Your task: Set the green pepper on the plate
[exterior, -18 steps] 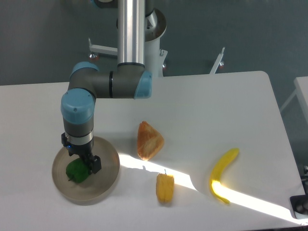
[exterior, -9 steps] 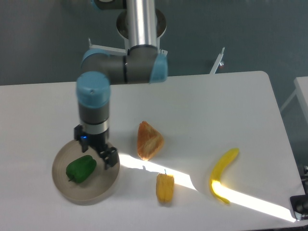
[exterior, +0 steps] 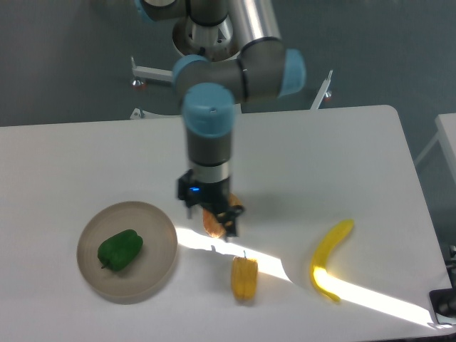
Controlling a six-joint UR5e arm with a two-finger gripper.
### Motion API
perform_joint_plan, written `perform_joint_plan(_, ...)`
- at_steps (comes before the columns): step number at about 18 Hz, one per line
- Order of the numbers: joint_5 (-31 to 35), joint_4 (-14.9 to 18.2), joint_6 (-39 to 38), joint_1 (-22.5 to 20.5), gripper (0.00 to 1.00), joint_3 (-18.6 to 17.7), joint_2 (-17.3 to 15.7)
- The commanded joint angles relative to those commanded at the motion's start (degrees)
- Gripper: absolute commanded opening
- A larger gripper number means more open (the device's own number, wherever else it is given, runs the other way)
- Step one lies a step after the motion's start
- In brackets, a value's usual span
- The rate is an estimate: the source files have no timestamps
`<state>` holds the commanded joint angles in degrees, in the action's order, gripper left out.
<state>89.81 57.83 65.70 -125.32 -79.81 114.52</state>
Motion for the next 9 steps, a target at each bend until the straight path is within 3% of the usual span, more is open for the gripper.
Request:
perform_joint_plan(3,3.3,0.0,8.2,-1.8,1.00,-0.1,-0.1)
perform_joint_plan(9,2.8,-0.1,8.8,-2.8,1.00,0.7,-0.2)
